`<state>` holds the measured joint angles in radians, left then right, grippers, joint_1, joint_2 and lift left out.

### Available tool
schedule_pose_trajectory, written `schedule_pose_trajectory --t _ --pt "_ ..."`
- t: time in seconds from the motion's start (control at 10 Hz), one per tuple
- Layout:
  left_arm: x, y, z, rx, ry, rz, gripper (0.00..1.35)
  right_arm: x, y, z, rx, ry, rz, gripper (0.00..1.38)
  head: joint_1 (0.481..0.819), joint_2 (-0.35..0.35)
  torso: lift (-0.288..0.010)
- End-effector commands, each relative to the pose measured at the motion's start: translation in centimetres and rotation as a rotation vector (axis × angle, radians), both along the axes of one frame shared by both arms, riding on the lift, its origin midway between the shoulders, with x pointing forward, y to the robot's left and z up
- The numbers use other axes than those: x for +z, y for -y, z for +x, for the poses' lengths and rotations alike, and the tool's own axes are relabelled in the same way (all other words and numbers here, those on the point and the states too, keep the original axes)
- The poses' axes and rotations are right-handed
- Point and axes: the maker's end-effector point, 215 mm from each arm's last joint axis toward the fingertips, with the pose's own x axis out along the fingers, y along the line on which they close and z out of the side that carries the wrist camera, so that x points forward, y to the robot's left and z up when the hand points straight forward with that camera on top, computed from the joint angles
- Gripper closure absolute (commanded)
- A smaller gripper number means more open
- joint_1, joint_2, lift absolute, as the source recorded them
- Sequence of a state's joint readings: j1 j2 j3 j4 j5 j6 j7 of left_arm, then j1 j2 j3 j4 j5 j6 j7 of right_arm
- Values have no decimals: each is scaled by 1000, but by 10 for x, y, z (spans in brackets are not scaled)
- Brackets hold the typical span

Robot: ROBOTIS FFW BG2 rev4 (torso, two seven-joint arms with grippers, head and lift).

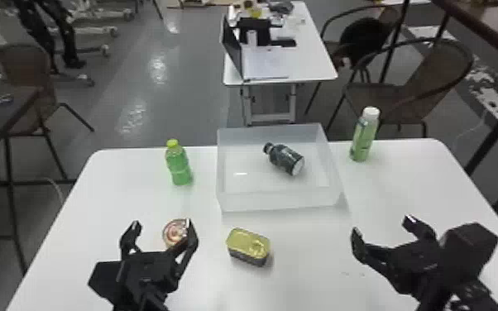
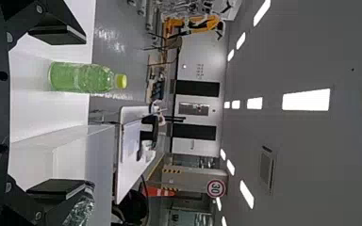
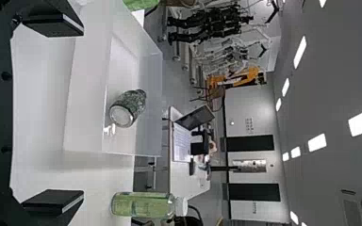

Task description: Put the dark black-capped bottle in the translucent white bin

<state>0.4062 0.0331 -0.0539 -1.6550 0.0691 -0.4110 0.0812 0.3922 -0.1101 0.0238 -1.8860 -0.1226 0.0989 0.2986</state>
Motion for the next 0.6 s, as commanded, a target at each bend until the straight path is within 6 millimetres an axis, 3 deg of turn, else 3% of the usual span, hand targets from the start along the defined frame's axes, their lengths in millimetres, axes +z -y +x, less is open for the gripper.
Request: schedule_pose_trajectory --t 0.0,0.5 --pt "0 1 -1 -2 -1 2 214 -7 -2 0 0 -16 2 82 695 74 -15" --pt "0 2 0 -3 -7 7 213 -10 -3 -1 -2 -26 6 82 695 74 -15"
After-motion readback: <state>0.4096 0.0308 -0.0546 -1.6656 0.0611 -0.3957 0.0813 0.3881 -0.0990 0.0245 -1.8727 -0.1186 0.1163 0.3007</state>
